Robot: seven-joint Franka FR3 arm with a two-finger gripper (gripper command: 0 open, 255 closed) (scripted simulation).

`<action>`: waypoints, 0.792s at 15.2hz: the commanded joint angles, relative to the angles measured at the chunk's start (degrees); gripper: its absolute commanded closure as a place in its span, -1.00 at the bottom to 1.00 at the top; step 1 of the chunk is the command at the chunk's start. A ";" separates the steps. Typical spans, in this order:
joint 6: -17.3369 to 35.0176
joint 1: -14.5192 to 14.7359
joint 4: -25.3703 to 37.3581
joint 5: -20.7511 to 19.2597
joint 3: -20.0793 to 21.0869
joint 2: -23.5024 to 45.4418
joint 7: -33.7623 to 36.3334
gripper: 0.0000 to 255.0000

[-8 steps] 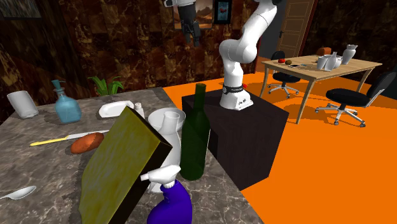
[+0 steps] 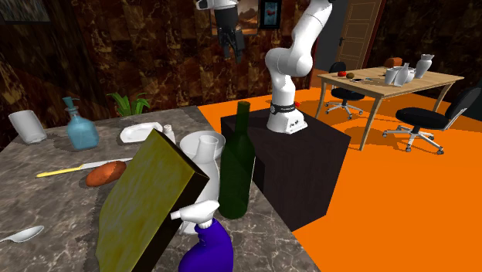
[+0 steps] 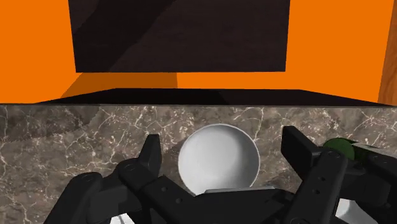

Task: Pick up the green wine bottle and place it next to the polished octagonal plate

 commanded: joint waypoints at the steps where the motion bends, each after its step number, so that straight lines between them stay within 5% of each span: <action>1: 2.24 1.11 0.67 1.59 1.90 1.98 1.61 -1.00; 12: 12.56 5.37 10.08 5.50 11.74 16.30 9.84 -1.00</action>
